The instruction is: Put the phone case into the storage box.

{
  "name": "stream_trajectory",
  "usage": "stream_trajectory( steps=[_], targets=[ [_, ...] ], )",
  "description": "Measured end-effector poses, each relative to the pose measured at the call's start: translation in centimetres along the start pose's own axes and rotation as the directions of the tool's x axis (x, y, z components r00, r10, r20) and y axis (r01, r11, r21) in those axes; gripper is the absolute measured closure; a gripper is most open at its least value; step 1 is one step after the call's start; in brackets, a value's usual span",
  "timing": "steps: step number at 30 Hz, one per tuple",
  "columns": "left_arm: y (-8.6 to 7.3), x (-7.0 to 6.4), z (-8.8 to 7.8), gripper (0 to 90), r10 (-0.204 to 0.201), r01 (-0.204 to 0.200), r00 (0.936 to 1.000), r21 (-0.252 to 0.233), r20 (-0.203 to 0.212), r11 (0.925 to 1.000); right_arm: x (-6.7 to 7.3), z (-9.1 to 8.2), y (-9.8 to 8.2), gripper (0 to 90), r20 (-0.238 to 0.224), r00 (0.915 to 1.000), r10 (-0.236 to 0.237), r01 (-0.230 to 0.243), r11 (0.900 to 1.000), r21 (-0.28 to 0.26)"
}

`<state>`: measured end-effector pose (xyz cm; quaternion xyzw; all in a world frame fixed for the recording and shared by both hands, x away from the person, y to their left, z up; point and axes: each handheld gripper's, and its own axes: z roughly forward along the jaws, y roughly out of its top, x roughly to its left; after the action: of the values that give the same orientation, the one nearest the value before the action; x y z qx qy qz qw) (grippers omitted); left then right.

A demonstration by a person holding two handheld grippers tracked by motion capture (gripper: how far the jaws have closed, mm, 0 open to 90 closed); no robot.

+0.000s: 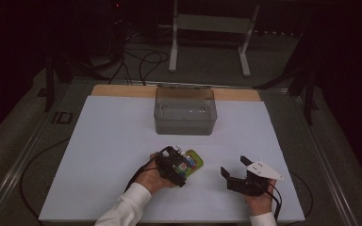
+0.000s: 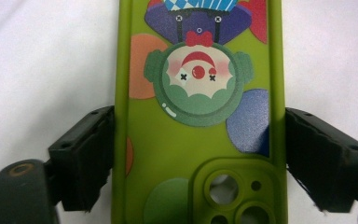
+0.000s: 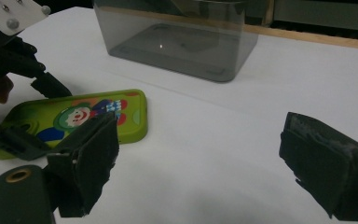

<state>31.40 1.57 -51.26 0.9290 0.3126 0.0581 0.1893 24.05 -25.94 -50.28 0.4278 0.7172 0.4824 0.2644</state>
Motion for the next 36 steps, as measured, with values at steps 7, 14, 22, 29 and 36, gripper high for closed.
stream_trajectory(
  steps=[7,14,22,29,36],
  targets=[
    [0.0,0.0,-0.1,16.5,0.0,0.0,1.0,0.0,-0.003,1.0,-0.1,0.0,0.0,11.6,-0.003,0.9997,0.024,-0.024,1.0,0.005],
    [0.0,0.1,-0.1,16.6,0.008,-0.008,1.0,-0.005,-0.002,1.0,-0.2,0.1,0.0,10.7,-0.017,0.9991,0.039,-0.038,0.999,0.015],
    [0.0,0.1,-0.3,16.6,0.007,-0.008,0.9998,-0.022,-0.02,0.9997,-0.2,0.2,0.0,9.9,-0.034,0.998,0.054,-0.053,0.998,0.027],
    [-0.1,0.5,-0.9,16.5,-0.005,0.003,0.9996,-0.045,-0.029,0.999,-0.2,0.3,-0.1,9.7,-0.04,0.9972,0.063,-0.061,0.997,0.035],
    [-0.1,1.0,-1.5,16.5,-0.019,0.016,0.9993,-0.075,-0.033,0.9971,-0.2,0.2,0.0,9.7,-0.055,0.9948,0.086,-0.084,0.996,0.039]
  ],
)
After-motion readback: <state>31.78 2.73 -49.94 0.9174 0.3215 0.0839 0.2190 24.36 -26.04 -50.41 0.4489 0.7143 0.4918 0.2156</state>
